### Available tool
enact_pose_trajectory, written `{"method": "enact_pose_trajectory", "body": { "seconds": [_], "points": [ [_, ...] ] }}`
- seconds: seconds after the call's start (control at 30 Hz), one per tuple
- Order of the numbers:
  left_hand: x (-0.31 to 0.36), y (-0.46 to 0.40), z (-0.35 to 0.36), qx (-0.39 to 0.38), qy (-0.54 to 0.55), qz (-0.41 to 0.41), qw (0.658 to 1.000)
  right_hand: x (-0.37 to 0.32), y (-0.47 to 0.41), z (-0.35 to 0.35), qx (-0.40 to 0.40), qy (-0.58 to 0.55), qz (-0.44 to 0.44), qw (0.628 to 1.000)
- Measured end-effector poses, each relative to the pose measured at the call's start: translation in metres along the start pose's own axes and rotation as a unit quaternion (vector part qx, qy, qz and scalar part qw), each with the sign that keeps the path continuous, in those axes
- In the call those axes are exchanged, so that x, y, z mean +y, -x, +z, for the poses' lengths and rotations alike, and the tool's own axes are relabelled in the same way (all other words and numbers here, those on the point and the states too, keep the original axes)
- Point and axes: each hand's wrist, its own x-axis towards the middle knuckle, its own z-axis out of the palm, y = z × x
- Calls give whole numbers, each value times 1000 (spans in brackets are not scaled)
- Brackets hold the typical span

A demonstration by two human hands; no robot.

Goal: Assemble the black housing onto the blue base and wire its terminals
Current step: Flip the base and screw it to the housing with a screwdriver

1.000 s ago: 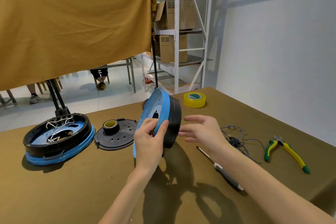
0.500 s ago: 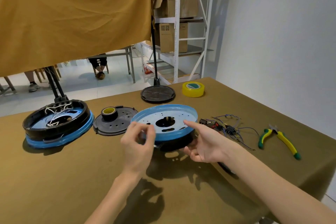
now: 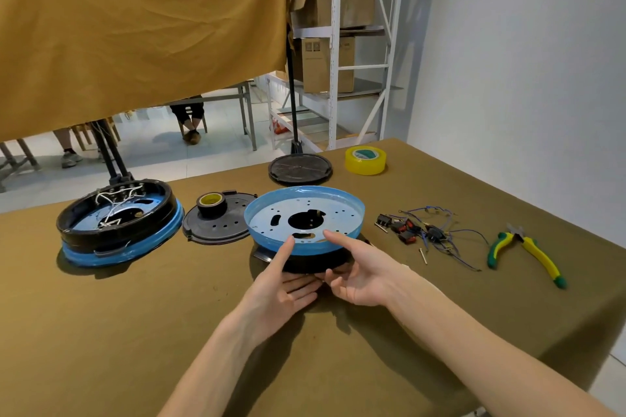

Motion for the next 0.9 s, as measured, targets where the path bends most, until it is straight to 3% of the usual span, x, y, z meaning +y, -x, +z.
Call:
{"method": "enact_pose_trajectory", "body": {
  "seconds": [0.4,0.63,0.77,0.9],
  "points": [
    [5,-8,-12,-1,3,3,1000,-8,1,1,-10,23,-7,1000],
    [10,-1,-20,-62,140,-15,988,-19,7,-5,25,89,-40,995],
    [13,4,-19,-97,163,-13,982,-27,8,0,45,117,-52,991],
    [13,5,-18,-81,182,-6,980,-33,8,4,45,126,-45,990]
  ]
}}
